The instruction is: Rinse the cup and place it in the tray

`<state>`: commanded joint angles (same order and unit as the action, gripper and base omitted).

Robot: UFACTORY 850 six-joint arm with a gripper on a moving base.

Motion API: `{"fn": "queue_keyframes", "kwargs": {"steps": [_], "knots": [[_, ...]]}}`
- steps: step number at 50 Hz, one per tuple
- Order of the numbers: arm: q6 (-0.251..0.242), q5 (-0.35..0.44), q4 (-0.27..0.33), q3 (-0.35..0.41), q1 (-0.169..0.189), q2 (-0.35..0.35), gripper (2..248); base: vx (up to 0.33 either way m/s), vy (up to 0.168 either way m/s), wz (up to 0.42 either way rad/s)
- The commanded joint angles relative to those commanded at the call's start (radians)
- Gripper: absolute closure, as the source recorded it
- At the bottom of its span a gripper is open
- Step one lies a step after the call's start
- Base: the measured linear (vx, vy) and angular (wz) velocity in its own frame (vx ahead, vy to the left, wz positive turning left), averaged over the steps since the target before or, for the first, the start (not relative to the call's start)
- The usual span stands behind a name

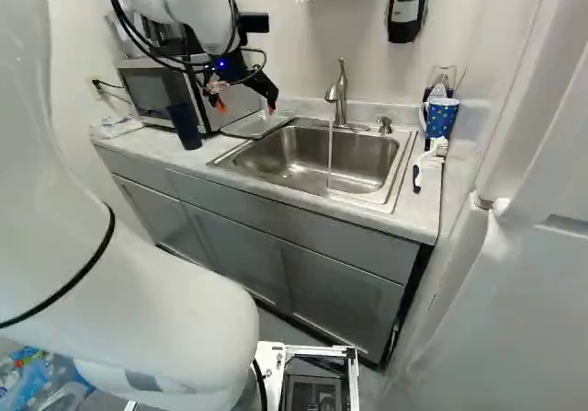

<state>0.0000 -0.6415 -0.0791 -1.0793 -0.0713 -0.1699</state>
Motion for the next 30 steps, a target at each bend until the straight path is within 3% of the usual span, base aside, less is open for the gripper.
{"fn": "queue_keyframes", "kwargs": {"steps": [30], "knots": [[0.0, 0.0, 0.0, -0.024, -0.112, 0.026, 3, 0.0, 0.0, 0.0]]}}
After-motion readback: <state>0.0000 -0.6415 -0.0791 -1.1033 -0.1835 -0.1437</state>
